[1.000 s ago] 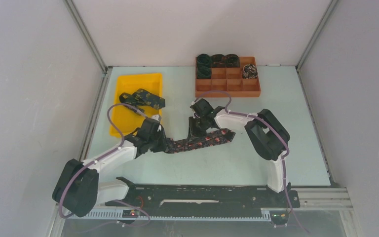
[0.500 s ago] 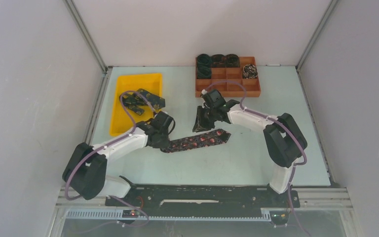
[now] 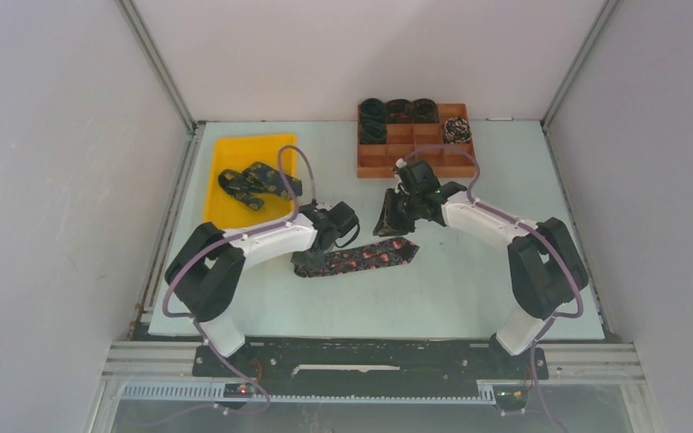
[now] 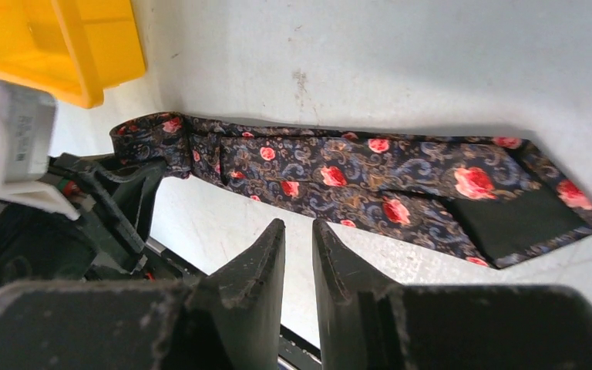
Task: Roll the ties
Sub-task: Roll the tie at the center of the board.
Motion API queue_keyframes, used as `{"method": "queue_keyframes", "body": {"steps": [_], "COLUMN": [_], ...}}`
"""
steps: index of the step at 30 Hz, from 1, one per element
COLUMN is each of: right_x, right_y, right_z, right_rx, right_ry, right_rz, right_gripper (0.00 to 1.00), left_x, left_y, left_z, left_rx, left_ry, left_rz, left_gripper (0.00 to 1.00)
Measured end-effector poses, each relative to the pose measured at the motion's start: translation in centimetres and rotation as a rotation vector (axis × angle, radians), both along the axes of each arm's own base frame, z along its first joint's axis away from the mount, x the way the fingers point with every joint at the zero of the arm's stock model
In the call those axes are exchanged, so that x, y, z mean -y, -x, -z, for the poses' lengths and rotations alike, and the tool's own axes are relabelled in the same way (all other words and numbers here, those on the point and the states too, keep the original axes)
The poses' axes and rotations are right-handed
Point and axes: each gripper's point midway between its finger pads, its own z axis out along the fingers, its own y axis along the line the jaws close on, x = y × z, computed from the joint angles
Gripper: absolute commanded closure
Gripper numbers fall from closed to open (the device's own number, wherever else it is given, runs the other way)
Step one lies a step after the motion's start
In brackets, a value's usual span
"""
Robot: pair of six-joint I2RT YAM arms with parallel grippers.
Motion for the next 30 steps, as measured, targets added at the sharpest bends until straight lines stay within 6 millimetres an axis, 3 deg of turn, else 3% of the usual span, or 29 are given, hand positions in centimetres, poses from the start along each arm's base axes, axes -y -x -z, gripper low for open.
{"method": "queue_keyframes", "body": {"steps": [9,22,26,30], "right_x": [3.1,5.3,5.6,5.7], "right_y": [-0.4,0.1,0.3,0.4], "right_z": [-2.1,-3.3,-3.8,-3.8], "right_rx": [0.046,0.068,0.08,0.08], "right_ry": [-0.016,-0.03,-0.038,-0.038], "right_rz": [0.053,0.077,0.076,0.078], "right_gripper": [0.77,0.77,0.77,0.77], "left_x": [1.1,3.1,3.7,4.3], "left_y": [-0.1,0.2,0.3,0.6], "left_z": [-0.1,0.6,1.0,1.3], "left_rx": [-0.032,-0.069,-0.081,-0.096], "left_ry": [-0.189,-0.256,-0.25,-0.225], "left_rz": [0.065,0.128,0.136,0.137], "left_gripper": [0.74,0.69,0.63,0.5]}}
